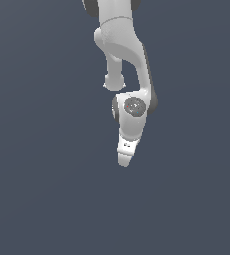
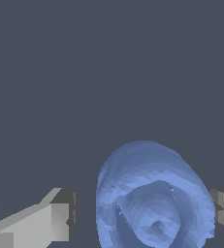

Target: Pick up the object and move it to a goal position.

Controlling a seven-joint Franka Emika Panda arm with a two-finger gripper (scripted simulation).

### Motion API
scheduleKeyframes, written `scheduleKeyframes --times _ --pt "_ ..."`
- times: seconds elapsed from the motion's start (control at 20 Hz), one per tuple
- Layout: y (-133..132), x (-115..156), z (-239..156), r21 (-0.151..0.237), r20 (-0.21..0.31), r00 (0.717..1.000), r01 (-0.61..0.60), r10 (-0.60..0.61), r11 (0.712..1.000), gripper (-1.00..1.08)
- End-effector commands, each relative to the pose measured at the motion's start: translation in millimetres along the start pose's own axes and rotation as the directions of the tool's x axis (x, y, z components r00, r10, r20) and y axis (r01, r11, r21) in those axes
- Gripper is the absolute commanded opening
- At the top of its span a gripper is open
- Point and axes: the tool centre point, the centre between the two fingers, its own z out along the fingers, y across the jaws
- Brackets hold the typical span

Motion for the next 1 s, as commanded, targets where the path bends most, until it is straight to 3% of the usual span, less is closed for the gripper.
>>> scheduleKeyframes --times 0.0,0.15,0.2,0.95 --pt "0.5 0.1 7.5 -0.001 0.0 1.0 0.001 -0.001 1.0 1.0" --pt "1.3 0.4 9.8 -0.001 0.0 1.0 0.001 -0.001 1.0 1.0" --pt "1.3 0.4 9.8 -0.001 0.0 1.0 0.001 -0.001 1.0 -1.0" --pt "2.6 -2.5 1.3 -0.003 -0.001 1.0 0.0 0.0 1.0 -1.0"
